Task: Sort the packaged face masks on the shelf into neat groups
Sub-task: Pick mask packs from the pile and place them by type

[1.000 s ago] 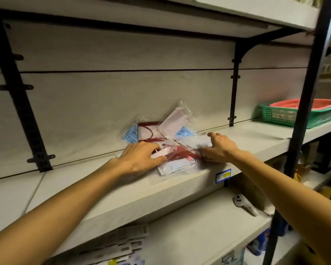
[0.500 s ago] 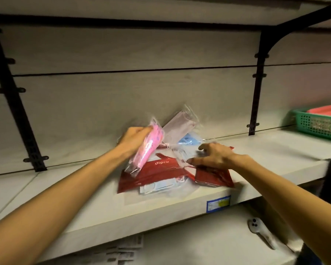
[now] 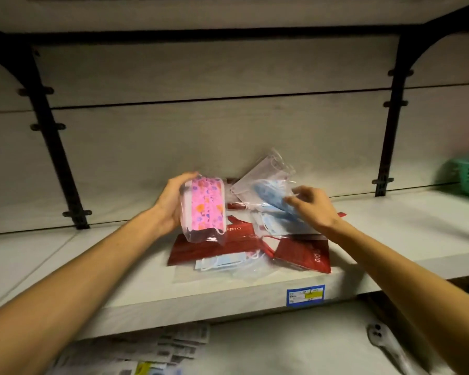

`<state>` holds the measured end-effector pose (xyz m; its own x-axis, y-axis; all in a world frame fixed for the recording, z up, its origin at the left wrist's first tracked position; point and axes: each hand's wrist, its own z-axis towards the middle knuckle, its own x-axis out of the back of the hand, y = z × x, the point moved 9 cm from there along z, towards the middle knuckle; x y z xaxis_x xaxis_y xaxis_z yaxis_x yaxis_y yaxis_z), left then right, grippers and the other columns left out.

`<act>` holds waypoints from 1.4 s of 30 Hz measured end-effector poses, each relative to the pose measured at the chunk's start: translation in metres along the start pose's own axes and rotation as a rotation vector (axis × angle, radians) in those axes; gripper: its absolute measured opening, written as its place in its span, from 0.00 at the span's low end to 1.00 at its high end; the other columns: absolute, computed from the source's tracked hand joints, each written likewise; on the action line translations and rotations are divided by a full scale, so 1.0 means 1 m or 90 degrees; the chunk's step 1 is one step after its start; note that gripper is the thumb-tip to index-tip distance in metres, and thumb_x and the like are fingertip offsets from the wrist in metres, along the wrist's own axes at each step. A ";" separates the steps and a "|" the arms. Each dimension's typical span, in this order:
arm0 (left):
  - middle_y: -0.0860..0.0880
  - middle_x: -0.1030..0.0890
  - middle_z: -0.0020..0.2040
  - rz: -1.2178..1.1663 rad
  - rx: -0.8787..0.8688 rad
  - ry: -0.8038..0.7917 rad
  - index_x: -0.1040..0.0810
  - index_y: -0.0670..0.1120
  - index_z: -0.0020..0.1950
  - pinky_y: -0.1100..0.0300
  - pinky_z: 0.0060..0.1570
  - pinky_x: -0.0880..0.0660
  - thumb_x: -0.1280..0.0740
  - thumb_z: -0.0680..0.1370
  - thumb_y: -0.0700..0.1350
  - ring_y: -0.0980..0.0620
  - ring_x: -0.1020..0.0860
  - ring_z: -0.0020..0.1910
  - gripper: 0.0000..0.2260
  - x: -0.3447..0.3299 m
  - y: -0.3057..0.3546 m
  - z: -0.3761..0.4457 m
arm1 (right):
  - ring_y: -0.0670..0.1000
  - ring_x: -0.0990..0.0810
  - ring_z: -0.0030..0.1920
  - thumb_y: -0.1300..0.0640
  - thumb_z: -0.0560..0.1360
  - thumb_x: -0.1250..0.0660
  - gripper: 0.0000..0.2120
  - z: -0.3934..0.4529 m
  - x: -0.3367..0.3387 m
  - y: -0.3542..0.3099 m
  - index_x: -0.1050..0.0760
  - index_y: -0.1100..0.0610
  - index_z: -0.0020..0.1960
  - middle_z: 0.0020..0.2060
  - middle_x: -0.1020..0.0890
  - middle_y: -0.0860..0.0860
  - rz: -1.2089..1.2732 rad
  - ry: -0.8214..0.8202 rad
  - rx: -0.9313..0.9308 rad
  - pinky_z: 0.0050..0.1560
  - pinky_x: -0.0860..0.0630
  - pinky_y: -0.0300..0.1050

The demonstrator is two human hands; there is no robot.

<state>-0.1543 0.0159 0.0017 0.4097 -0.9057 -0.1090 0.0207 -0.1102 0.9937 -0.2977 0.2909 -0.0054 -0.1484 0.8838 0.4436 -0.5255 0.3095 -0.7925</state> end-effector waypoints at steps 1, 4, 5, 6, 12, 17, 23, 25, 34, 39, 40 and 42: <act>0.44 0.13 0.44 0.018 -0.008 0.009 0.14 0.47 0.46 0.53 0.47 0.21 0.36 0.79 0.53 0.44 0.15 0.43 0.14 0.005 0.001 -0.002 | 0.52 0.19 0.42 0.62 0.75 0.31 0.05 0.001 -0.001 0.001 0.18 0.56 0.49 0.45 0.16 0.55 0.083 0.005 -0.032 0.42 0.23 0.46; 0.43 0.14 0.43 0.026 0.005 0.035 0.20 0.42 0.54 0.50 0.51 0.21 0.36 0.79 0.41 0.44 0.15 0.42 0.08 0.015 -0.001 -0.011 | 0.53 0.21 0.40 0.69 0.71 0.34 0.10 0.000 -0.004 -0.003 0.20 0.56 0.43 0.41 0.16 0.53 0.249 0.024 -0.105 0.37 0.26 0.45; 0.42 0.14 0.45 0.029 0.004 0.045 0.22 0.40 0.58 0.47 0.54 0.21 0.37 0.78 0.38 0.42 0.15 0.45 0.10 0.018 -0.001 -0.015 | 0.52 0.21 0.39 0.69 0.72 0.35 0.10 -0.002 -0.005 -0.006 0.20 0.56 0.42 0.38 0.16 0.50 0.294 0.028 -0.118 0.37 0.24 0.46; 0.41 0.15 0.48 0.035 -0.001 0.059 0.23 0.39 0.61 0.45 0.56 0.21 0.37 0.78 0.36 0.41 0.16 0.48 0.12 0.021 0.000 -0.019 | 0.50 0.20 0.37 0.69 0.73 0.36 0.10 -0.004 -0.006 -0.011 0.20 0.57 0.42 0.36 0.17 0.48 0.327 0.027 -0.119 0.36 0.23 0.47; 0.33 0.20 0.63 0.038 -0.043 0.088 0.24 0.34 0.66 0.39 0.65 0.25 0.38 0.78 0.29 0.35 0.21 0.62 0.16 0.033 0.014 -0.047 | 0.45 0.16 0.38 0.66 0.78 0.39 0.11 -0.022 -0.010 -0.051 0.20 0.62 0.54 0.47 0.14 0.51 0.374 0.031 -0.102 0.32 0.20 0.44; 0.34 0.19 0.62 0.046 -0.063 0.042 0.22 0.38 0.59 0.42 0.54 0.19 0.37 0.79 0.29 0.36 0.20 0.62 0.11 0.049 0.032 -0.087 | 0.53 0.16 0.47 0.66 0.77 0.39 0.12 -0.046 -0.022 -0.089 0.21 0.66 0.57 0.50 0.14 0.55 0.367 0.052 -0.103 0.41 0.18 0.50; 0.35 0.19 0.63 0.045 -0.070 0.024 0.26 0.37 0.69 0.39 0.62 0.23 0.33 0.80 0.35 0.36 0.20 0.63 0.17 0.100 0.039 -0.152 | 0.62 0.15 0.52 0.67 0.74 0.37 0.04 -0.097 -0.066 -0.137 0.23 0.62 0.47 0.53 0.16 0.62 0.421 0.054 -0.118 0.42 0.15 0.55; 0.36 0.18 0.61 0.047 -0.079 0.023 0.24 0.38 0.66 0.42 0.59 0.21 0.33 0.80 0.36 0.38 0.19 0.62 0.15 0.122 0.041 -0.176 | 0.59 0.16 0.47 0.67 0.74 0.37 0.05 -0.116 -0.085 -0.154 0.23 0.62 0.47 0.52 0.16 0.61 0.430 0.044 -0.122 0.29 0.20 0.45; 0.42 0.14 0.56 0.111 -0.107 0.007 0.20 0.43 0.63 0.52 0.53 0.18 0.33 0.80 0.37 0.46 0.16 0.57 0.12 0.237 0.040 -0.291 | 0.44 0.16 0.35 0.66 0.75 0.38 0.07 -0.205 -0.186 -0.245 0.23 0.63 0.51 0.44 0.17 0.53 0.434 -0.021 -0.080 0.30 0.22 0.41; 0.37 0.17 0.60 0.119 -0.079 0.068 0.23 0.40 0.67 0.42 0.62 0.22 0.33 0.80 0.36 0.39 0.18 0.60 0.15 0.325 0.021 -0.345 | 0.51 0.13 0.44 0.65 0.77 0.37 0.04 -0.263 -0.272 -0.295 0.24 0.61 0.45 0.44 0.14 0.50 0.399 -0.100 -0.022 0.34 0.18 0.45; 0.35 0.17 0.60 0.108 -0.069 0.091 0.24 0.38 0.68 0.40 0.64 0.24 0.33 0.80 0.36 0.37 0.19 0.61 0.16 0.343 0.017 -0.353 | 0.51 0.13 0.44 0.64 0.78 0.37 0.04 -0.273 -0.290 -0.304 0.24 0.60 0.46 0.44 0.14 0.50 0.385 -0.121 -0.005 0.34 0.18 0.45; 0.34 0.18 0.59 0.100 -0.043 0.133 0.25 0.35 0.68 0.40 0.65 0.24 0.33 0.80 0.35 0.36 0.19 0.61 0.16 0.379 0.010 -0.368 | 0.50 0.13 0.43 0.63 0.79 0.36 0.03 -0.290 -0.327 -0.322 0.24 0.60 0.48 0.46 0.14 0.52 0.374 -0.163 0.010 0.34 0.18 0.45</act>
<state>0.3368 -0.1777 -0.0196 0.5917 -0.8048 0.0471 0.0004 0.0588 0.9983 0.1630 0.0034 -0.0163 -0.6094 0.7925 0.0246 -0.3074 -0.2076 -0.9287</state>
